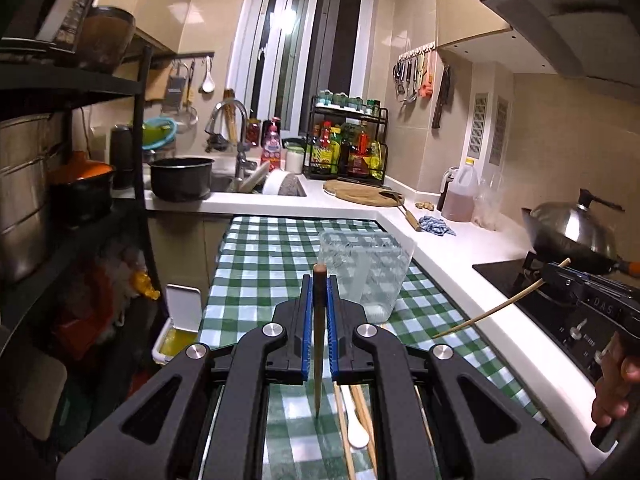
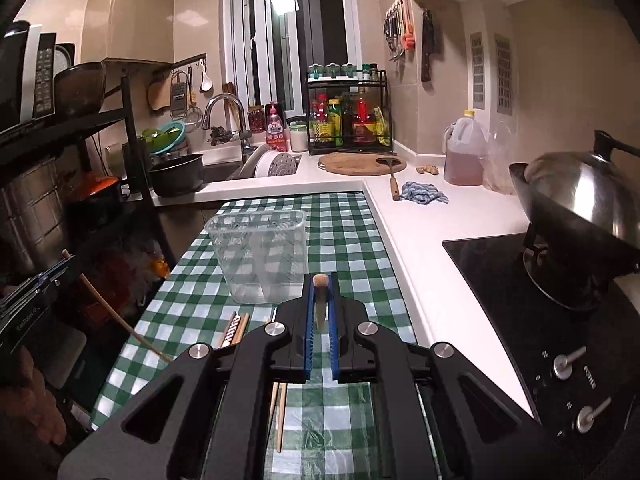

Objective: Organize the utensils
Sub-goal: 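Lift both held chopsticks and carry them over the clear plastic container, then open both tools to drop the chopsticks into the container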

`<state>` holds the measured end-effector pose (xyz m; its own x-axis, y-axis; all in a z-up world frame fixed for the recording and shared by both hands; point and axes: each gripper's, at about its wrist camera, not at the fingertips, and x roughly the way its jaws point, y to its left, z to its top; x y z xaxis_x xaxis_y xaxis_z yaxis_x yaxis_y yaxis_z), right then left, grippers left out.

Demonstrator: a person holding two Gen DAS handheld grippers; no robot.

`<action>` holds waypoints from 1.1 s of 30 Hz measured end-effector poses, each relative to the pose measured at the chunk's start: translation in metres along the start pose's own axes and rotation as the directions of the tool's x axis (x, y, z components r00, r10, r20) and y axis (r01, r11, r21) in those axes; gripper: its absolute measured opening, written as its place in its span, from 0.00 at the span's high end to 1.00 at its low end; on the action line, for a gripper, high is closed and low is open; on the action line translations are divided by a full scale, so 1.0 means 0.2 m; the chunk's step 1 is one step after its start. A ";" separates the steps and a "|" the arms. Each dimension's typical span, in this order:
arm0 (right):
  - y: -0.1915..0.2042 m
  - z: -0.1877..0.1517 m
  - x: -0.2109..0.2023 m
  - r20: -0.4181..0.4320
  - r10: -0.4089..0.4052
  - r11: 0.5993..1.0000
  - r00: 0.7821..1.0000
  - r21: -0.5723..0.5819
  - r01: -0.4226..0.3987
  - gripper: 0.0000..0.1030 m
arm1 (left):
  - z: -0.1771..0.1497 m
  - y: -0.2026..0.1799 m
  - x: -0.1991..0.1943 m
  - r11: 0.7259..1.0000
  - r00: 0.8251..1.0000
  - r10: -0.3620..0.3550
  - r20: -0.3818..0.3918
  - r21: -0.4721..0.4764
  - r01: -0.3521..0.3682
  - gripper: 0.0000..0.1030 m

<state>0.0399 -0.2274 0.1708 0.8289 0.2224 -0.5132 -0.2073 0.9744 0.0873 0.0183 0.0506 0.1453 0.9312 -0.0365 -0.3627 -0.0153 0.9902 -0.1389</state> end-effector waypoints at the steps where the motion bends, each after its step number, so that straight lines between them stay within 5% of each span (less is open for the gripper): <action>1: 0.01 0.05 0.03 -0.040 0.020 1.000 0.999 -0.009 -0.021 0.94 | 0.04 0.01 0.02 1.000 1.000 -0.005 -0.011 -0.006 0.005 0.94; 9: -0.03 0.45 0.06 -0.070 0.143 0.988 0.987 0.065 -0.139 0.94 | 0.45 0.09 0.15 0.997 0.998 -0.059 0.001 -0.053 0.059 0.94; 18: 0.01 0.95 0.12 0.119 0.162 0.983 0.980 0.062 -0.170 0.94 | 0.88 -0.01 0.30 0.993 0.983 -0.102 0.156 -0.040 0.109 0.94; 23: 0.02 0.92 0.42 0.080 0.167 0.983 0.983 0.067 -0.173 0.94 | 0.88 -0.05 0.50 0.994 0.982 -0.099 0.158 -0.033 0.106 0.94; 33: 0.04 0.58 0.83 -0.088 0.170 0.985 0.981 0.055 -0.166 0.94 | 0.54 -0.04 0.94 0.994 0.994 -0.094 -0.051 -0.062 0.090 0.94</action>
<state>0.2363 -0.1784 0.1850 0.7326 0.3811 -0.5640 -0.3128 0.9244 0.2183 0.2327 0.0504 0.1769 0.9089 -0.1358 -0.3943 0.0464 0.9726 -0.2279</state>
